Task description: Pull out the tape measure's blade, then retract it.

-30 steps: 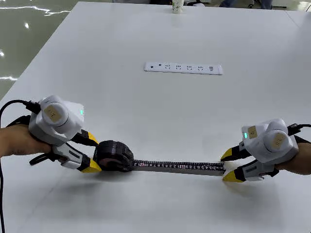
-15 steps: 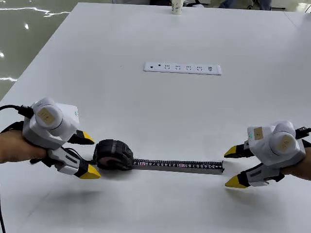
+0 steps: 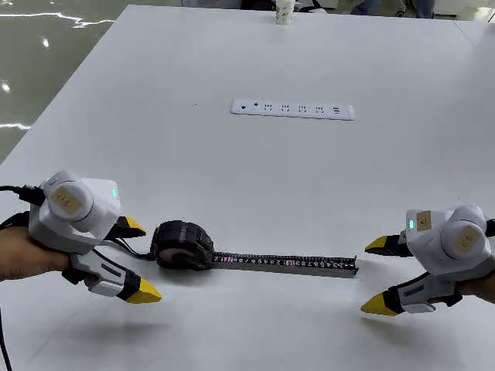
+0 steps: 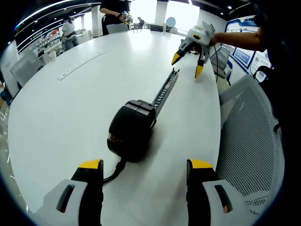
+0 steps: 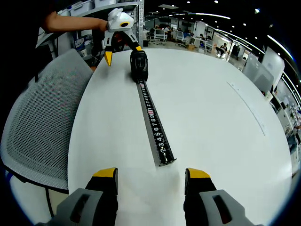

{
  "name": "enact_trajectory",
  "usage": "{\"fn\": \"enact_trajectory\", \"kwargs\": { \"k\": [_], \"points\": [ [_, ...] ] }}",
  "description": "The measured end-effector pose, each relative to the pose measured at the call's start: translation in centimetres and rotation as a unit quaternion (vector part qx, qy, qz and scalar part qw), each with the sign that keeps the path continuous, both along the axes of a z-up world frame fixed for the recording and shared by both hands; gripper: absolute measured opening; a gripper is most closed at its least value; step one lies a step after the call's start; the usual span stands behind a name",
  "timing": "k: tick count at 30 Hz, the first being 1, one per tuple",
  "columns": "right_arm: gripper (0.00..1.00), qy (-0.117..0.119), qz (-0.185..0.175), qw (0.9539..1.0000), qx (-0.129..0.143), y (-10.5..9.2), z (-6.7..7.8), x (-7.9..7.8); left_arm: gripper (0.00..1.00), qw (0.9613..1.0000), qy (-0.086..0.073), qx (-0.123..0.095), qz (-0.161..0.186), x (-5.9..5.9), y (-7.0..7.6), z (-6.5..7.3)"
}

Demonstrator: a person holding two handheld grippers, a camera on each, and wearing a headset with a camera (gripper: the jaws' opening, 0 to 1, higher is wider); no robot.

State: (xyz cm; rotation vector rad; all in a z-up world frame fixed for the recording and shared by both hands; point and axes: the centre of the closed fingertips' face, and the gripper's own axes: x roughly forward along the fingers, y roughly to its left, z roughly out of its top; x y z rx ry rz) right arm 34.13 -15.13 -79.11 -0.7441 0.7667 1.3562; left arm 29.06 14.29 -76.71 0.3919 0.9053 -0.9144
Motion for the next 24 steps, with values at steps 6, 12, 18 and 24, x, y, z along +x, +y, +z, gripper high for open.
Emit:
{"fn": "enact_trajectory", "kwargs": {
  "k": [6, 12, 18, 24],
  "points": [
    [0.61, 0.000, -0.024, 0.9996, 0.011, 0.0, 0.4, -0.7, 0.72, 0.9995, -0.006, -0.016, 0.026, -0.6, -0.2, 0.2],
    [0.66, 0.006, -0.053, 0.9983, 0.022, -0.1, 0.4, -1.4, 0.75, 0.9985, -0.012, -0.031, 0.044, -1.4, -0.8, 0.4],
    [0.73, 0.003, -0.078, 0.9963, 0.035, 0.1, 0.7, -2.0, 0.80, 0.9967, -0.018, -0.045, 0.065, -1.9, -1.3, 0.4],
    [0.81, 0.001, -0.102, 0.9937, 0.048, 0.4, 1.0, -2.7, 0.85, 0.9937, -0.027, -0.059, 0.091, -2.3, -1.7, 0.5]
  ]
}}
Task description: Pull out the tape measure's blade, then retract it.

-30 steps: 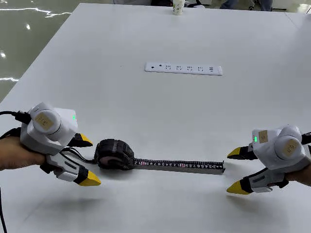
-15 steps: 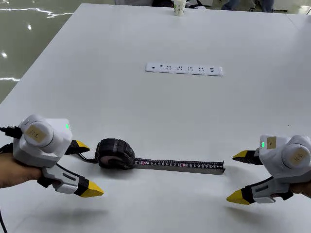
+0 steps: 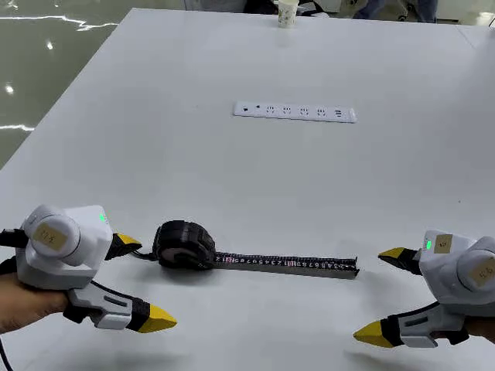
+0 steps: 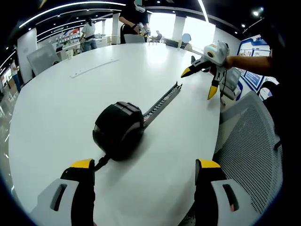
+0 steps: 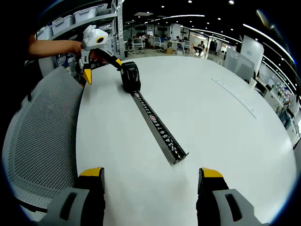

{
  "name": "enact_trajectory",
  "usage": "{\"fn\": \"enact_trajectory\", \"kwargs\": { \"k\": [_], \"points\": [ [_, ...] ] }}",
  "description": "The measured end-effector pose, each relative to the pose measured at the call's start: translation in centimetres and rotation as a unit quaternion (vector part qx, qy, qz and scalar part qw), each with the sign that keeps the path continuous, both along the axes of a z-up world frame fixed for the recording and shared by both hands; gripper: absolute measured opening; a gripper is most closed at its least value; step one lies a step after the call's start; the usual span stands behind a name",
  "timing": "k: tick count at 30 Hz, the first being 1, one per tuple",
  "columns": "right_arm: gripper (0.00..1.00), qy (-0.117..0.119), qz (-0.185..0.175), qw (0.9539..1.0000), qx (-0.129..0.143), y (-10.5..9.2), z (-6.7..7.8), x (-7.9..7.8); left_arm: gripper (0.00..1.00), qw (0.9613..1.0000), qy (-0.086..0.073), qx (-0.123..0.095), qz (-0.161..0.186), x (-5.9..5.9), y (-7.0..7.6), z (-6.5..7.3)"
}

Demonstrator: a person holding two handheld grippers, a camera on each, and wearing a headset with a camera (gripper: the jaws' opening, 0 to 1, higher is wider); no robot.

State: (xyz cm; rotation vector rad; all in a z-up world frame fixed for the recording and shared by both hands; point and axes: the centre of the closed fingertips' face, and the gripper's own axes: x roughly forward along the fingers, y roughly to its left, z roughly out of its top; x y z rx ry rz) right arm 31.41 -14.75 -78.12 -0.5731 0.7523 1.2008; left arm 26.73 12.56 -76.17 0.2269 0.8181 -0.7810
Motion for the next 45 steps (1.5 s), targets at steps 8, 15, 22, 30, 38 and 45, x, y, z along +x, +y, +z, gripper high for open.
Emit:
{"fn": "enact_trajectory", "kwargs": {
  "k": [8, 15, 22, 30, 38, 45],
  "points": [
    [0.89, -0.004, -0.033, 0.9993, 0.017, 0.2, 0.4, -0.6, 0.93, 0.9988, -0.020, -0.020, 0.041, -0.3, -0.5, 0.5],
    [0.96, -0.008, -0.057, 0.9978, 0.034, 0.4, 0.9, -1.0, 0.99, 0.9958, -0.043, -0.036, 0.073, -0.4, -0.9, 1.3],
    [0.99, -0.014, -0.073, 0.9961, 0.047, 0.9, 1.3, -1.3, 0.99, 0.9924, -0.062, -0.048, 0.094, -0.7, -1.2, 1.9],
    [0.99, -0.018, -0.098, 0.9932, 0.060, 1.3, 1.7, -1.7, 0.99, 0.9876, -0.085, -0.051, 0.122, -0.6, -1.3, 2.4],
    [0.99, -0.016, -0.128, 0.9885, 0.079, 2.0, 2.1, -2.6, 0.99, 0.9817, -0.091, -0.058, 0.157, -0.9, -1.5, 2.8],
    [0.99, -0.026, -0.160, 0.9820, 0.097, 2.3, 2.9, -2.9, 0.99, 0.9792, -0.091, -0.063, 0.170, -1.7, -2.4, 3.0]
  ]
}}
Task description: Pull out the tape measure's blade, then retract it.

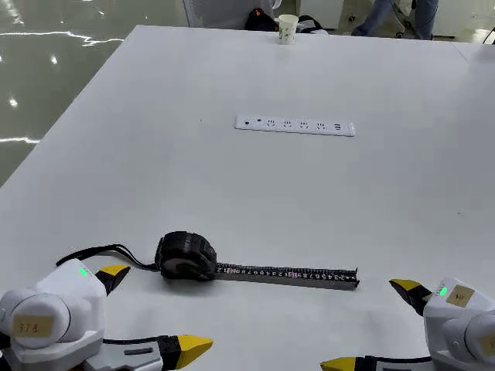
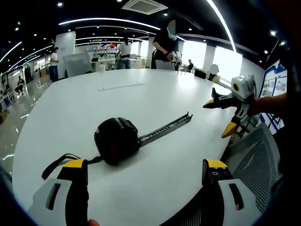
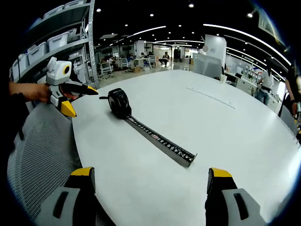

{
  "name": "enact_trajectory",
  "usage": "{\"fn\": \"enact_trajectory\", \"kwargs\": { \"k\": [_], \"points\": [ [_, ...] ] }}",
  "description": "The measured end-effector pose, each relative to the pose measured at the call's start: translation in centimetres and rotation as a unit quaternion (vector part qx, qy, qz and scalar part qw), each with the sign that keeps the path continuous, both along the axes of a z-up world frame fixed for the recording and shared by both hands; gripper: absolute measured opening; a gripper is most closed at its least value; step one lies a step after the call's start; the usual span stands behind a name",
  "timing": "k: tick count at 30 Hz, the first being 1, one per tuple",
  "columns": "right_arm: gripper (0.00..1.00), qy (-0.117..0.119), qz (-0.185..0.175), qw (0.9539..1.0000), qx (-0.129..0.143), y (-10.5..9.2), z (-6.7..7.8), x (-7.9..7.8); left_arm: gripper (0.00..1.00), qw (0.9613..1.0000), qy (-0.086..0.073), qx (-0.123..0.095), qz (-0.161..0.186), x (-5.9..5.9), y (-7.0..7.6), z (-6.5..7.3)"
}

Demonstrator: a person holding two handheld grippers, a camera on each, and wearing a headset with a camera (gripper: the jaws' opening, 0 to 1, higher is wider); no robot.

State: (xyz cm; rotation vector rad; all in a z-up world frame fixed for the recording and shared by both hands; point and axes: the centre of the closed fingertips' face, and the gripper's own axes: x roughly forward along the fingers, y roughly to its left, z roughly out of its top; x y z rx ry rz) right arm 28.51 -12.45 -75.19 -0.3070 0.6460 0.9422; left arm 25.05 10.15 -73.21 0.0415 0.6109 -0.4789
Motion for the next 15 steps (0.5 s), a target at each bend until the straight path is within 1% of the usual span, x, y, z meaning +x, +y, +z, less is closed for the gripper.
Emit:
{"fn": "enact_trajectory", "kwargs": {
  "k": [4, 8, 10, 15],
  "points": [
    [0.99, -0.007, -0.014, 0.9999, 0.005, 0.3, 0.4, -0.2, 0.99, 1.0000, -0.002, -0.002, 0.006, -0.2, -0.3, 0.2],
    [0.99, -0.012, -0.033, 0.9993, 0.013, 0.6, 0.9, -0.1, 0.99, 0.9998, -0.004, 0.002, 0.019, -0.1, -0.1, 0.3],
    [0.99, -0.013, -0.041, 0.9990, 0.016, 0.8, 1.1, -0.1, 0.99, 0.9997, -0.004, -0.004, 0.023, 0.0, -0.2, 0.6],
    [0.99, -0.020, -0.058, 0.9978, 0.023, 1.3, 1.7, 0.0, 0.99, 0.9995, -0.012, -0.003, 0.031, 0.0, -0.5, 1.0]
  ]
}}
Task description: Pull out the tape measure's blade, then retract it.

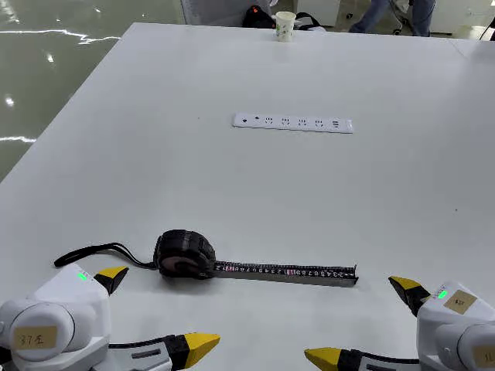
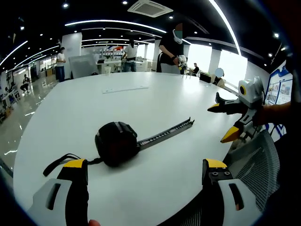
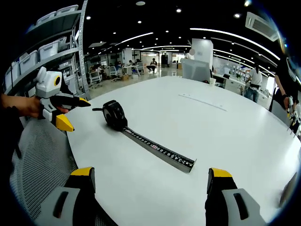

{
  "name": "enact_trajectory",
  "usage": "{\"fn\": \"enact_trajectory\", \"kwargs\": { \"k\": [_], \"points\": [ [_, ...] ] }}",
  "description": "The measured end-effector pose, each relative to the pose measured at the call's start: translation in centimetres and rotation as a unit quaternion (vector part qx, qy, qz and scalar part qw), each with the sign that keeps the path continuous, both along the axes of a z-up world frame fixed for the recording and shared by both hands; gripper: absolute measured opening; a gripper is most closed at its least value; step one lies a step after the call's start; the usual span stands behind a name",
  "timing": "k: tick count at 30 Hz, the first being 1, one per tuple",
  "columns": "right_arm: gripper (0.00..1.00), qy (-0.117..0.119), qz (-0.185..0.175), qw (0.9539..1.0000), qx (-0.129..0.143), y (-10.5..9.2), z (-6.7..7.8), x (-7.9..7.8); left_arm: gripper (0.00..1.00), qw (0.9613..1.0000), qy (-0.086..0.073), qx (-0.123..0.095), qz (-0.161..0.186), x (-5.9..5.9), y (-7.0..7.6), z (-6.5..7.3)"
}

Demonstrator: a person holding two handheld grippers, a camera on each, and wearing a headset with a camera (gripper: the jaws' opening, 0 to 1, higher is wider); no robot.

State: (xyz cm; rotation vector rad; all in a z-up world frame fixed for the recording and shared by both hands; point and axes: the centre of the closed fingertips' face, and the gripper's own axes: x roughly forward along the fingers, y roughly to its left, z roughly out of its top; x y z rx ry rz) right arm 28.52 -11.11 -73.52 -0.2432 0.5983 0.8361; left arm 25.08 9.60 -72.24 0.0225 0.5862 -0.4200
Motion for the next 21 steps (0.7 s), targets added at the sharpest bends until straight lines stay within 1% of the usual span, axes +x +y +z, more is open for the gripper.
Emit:
{"fn": "enact_trajectory", "kwargs": {
  "k": [3, 6, 9, 14, 18, 21],
  "points": [
    [0.99, -0.002, -0.009, 1.0000, 0.004, 0.1, 0.2, 0.0, 0.99, 0.9999, -0.003, -0.008, 0.008, 0.1, -0.1, 0.3],
    [0.99, -0.002, -0.013, 0.9999, 0.006, 0.2, 0.4, -0.2, 0.99, 0.9999, -0.005, -0.007, 0.012, 0.0, -0.1, 0.4],
    [0.99, -0.002, -0.022, 0.9997, 0.011, 0.3, 0.6, -0.3, 0.99, 0.9998, -0.004, -0.006, 0.017, -0.2, -0.1, 0.4],
    [0.99, 0.001, -0.030, 0.9993, 0.020, 0.5, 0.9, -0.5, 0.99, 0.9999, -0.002, -0.005, 0.016, -0.6, -0.4, 0.3],
    [0.99, 0.003, -0.036, 0.9990, 0.025, 0.7, 1.0, -0.6, 0.99, 0.9998, -0.001, 0.000, 0.019, -0.7, -0.4, 0.1],
    [0.99, 0.004, -0.039, 0.9989, 0.027, 0.7, 1.2, -0.7, 0.99, 0.9997, 0.000, -0.002, 0.023, -0.7, -0.3, 0.2]
  ]
}}
